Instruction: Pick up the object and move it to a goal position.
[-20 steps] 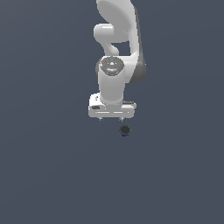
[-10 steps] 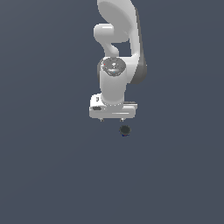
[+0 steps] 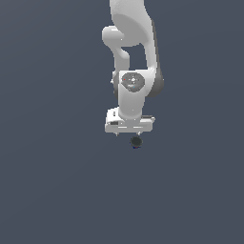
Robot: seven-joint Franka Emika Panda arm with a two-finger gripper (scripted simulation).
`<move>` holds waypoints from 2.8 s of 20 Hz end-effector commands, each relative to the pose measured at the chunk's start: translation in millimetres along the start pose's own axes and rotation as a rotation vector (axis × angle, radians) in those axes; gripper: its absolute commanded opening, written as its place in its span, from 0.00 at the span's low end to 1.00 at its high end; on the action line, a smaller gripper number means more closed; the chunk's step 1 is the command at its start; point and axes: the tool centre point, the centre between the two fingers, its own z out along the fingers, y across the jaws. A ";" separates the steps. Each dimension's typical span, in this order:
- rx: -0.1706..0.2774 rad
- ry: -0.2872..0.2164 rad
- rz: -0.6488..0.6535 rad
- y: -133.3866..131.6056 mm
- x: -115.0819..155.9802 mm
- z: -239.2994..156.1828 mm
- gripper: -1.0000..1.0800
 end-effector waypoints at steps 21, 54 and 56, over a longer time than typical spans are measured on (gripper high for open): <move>0.012 0.021 -0.065 -49.3 -10.2 66.0 0.96; 0.012 0.023 -0.066 -52.4 -16.5 81.7 0.00; 0.012 0.023 -0.066 -53.2 -19.6 71.8 0.00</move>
